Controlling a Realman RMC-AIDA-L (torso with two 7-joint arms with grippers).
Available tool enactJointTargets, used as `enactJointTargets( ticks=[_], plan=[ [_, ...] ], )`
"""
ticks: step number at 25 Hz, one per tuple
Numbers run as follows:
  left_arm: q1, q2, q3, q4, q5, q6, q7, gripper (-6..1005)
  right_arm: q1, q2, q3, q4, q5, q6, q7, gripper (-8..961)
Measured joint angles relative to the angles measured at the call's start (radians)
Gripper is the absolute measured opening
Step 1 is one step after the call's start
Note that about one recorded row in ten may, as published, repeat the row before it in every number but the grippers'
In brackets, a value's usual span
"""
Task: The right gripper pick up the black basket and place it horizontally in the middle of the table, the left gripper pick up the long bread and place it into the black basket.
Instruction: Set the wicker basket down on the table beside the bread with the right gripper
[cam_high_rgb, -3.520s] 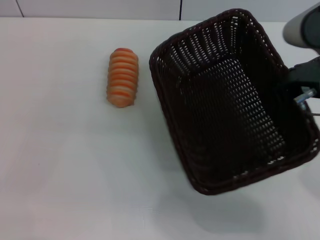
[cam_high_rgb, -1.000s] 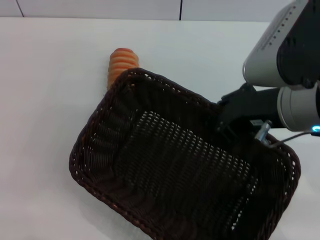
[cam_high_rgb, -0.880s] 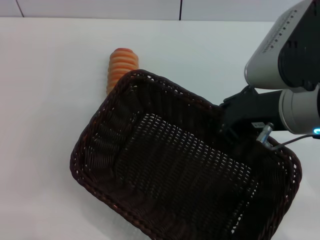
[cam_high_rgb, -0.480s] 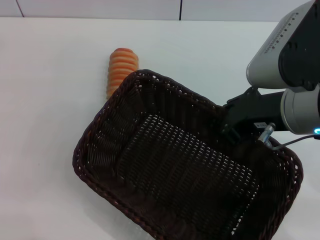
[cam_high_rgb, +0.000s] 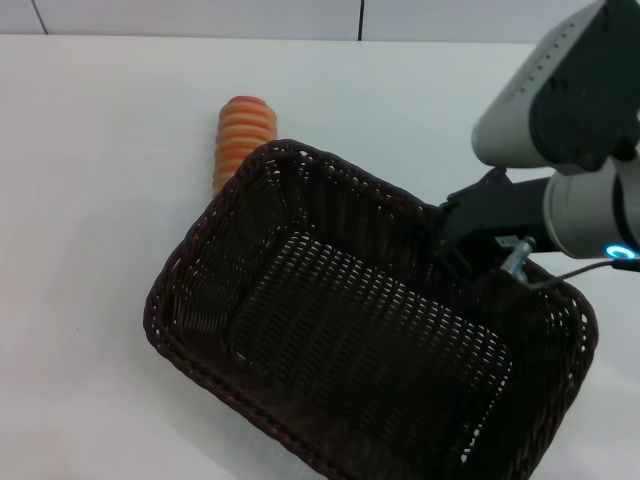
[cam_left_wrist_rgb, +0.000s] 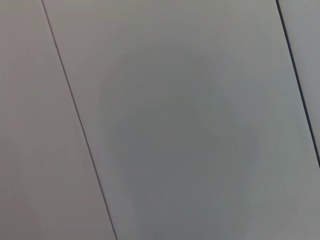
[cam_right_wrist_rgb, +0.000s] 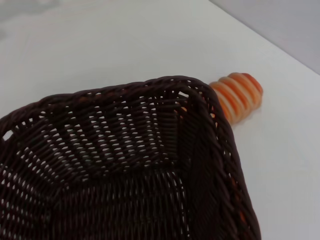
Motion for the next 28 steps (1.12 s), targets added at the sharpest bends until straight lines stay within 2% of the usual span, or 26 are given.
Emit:
enactJointTargets(
  ticks=[1,2,4,5,6,7,8,9,13,22,25,26,28],
  plan=[
    [0.001,0.0,0.0,0.0,-0.001,0.0,0.0,774,0.013,0.026,0.011,-0.026,-0.003,-0.024,0.0,164],
    [0.001,0.0,0.0,0.0,-0.001,0.0,0.0,774,0.013,0.026,0.011,-0.026,-0.003,-0.024,0.0,164],
    [0.001,0.0,0.0,0.0,-0.001,0.0,0.0,774,0.026,0.069,0.03,-0.055,-0.027,-0.081,0.0,164],
    [0.001,0.0,0.0,0.0,-0.001,0.0,0.0,774,0.033,0.102,0.043,-0.072,-0.057,-0.125,0.0,164],
    [0.004,0.001,0.0,0.001,-0.001,0.0,0.0,774,0.04,0.149,0.062,-0.093,-0.108,-0.181,0.001,165],
    [0.006,0.001,0.0,0.003,-0.001,0.0,0.0,774,0.04,0.149,0.062,-0.093,-0.108,-0.181,0.001,165],
    [0.008,0.001,-0.001,0.004,-0.001,0.0,0.0,774,0.051,0.187,0.078,-0.114,-0.148,-0.223,0.001,165],
    [0.008,0.001,-0.001,0.004,-0.001,0.0,0.0,774,0.051,0.187,0.078,-0.114,-0.148,-0.223,0.001,167],
    [0.009,0.001,-0.001,0.004,-0.001,0.0,0.0,774,0.082,0.213,0.092,-0.15,-0.157,-0.241,0.001,176],
    [0.014,-0.001,-0.002,0.003,0.0,0.0,0.0,774,0.086,0.234,0.124,-0.176,-0.161,-0.256,0.001,197],
    [0.014,-0.001,-0.002,0.004,0.0,-0.001,0.0,774,0.092,0.251,0.125,-0.191,-0.173,-0.262,0.001,203],
    [0.014,-0.001,-0.002,0.004,0.0,-0.001,0.0,774,0.101,0.264,0.126,-0.2,-0.186,-0.269,0.001,206],
    [0.014,0.0,-0.001,0.004,0.0,0.0,0.0,774,0.107,0.272,0.126,-0.204,-0.192,-0.274,0.001,210]
  ],
)
